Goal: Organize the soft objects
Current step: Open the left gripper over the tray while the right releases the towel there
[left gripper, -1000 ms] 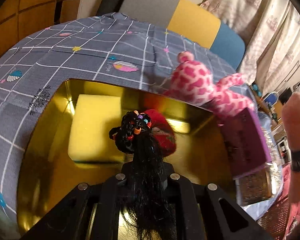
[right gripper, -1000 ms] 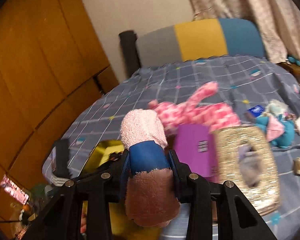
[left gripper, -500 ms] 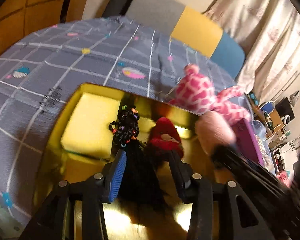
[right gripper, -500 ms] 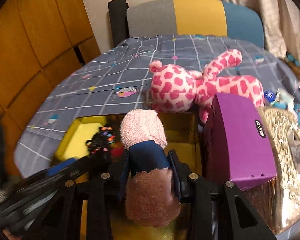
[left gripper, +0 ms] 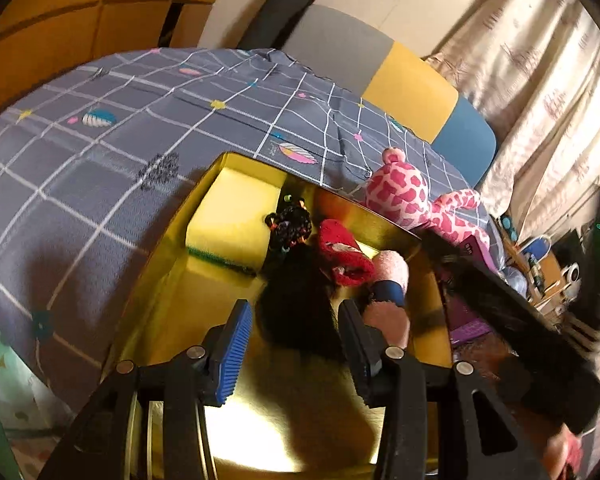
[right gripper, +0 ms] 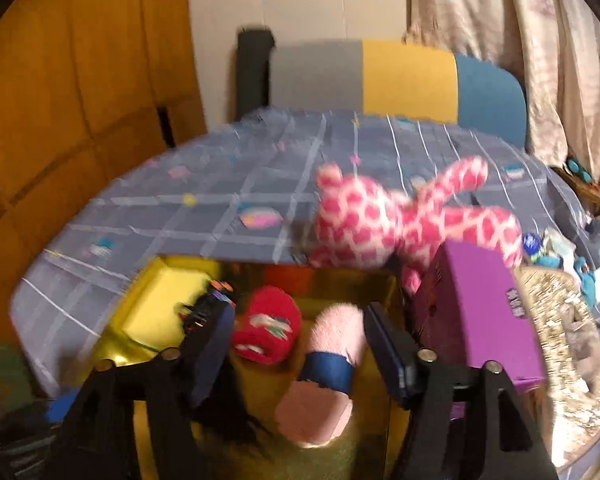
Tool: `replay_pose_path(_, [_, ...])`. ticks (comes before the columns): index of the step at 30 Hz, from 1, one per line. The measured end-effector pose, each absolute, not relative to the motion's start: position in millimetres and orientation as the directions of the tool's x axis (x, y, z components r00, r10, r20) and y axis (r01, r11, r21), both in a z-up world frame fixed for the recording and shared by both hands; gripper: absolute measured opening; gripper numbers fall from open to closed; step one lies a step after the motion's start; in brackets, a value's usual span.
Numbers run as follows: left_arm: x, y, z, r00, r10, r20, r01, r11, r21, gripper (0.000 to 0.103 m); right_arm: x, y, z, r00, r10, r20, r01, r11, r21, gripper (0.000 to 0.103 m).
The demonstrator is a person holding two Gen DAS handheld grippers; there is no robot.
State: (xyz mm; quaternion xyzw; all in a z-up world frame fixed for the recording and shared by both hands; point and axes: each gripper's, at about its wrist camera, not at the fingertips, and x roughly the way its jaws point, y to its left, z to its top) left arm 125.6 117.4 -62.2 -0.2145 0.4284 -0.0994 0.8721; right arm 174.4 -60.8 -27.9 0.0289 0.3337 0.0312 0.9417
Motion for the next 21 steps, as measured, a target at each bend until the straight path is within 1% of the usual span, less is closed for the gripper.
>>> replay_pose_path(4, [119, 110, -57, 0.623, -0.378, -0.685, 0.009, 0.879, -0.477, 0.045, 138, -82, 8, 0.857, 0.123, -0.500, -0.075, 0.990, 0.116, 0.073])
replay_pose_path(7, [116, 98, -53, 0.627, -0.404, -0.666, 0.053, 0.875, -0.481, 0.045, 115, -110, 29, 0.900, 0.099, -0.424, -0.046, 0.990, 0.133, 0.077])
replay_pose_path(9, [115, 88, -51, 0.622, -0.422, -0.660, 0.083, 0.874, -0.479, 0.045, 102, -134, 40, 0.916, 0.056, -0.396, -0.002, 0.991, 0.136, 0.078])
replay_pose_path(13, [112, 68, -48, 0.600, -0.483, -0.638, 0.140, 0.849, -0.510, 0.045, 87, -190, 44, 0.910, -0.045, -0.413, 0.117, 0.981, 0.152, 0.078])
replay_pose_path(16, [108, 45, -43, 0.590, -0.496, -0.637, 0.199, 0.854, -0.481, 0.045, 74, -238, 37, 0.883, -0.132, -0.450, 0.231, 0.957, 0.173, 0.078])
replay_pose_path(18, [104, 28, -40, 0.577, -0.509, -0.638, 0.236, 0.852, -0.467, 0.045, 69, -271, 26, 0.851, -0.183, -0.491, 0.302, 0.937, 0.173, 0.078])
replay_pose_path(21, [97, 5, -35, 0.556, -0.545, -0.628, 0.292, 0.835, -0.466, 0.045, 61, -322, 1, 0.778, -0.244, -0.579, 0.406, 0.898, 0.168, 0.078])
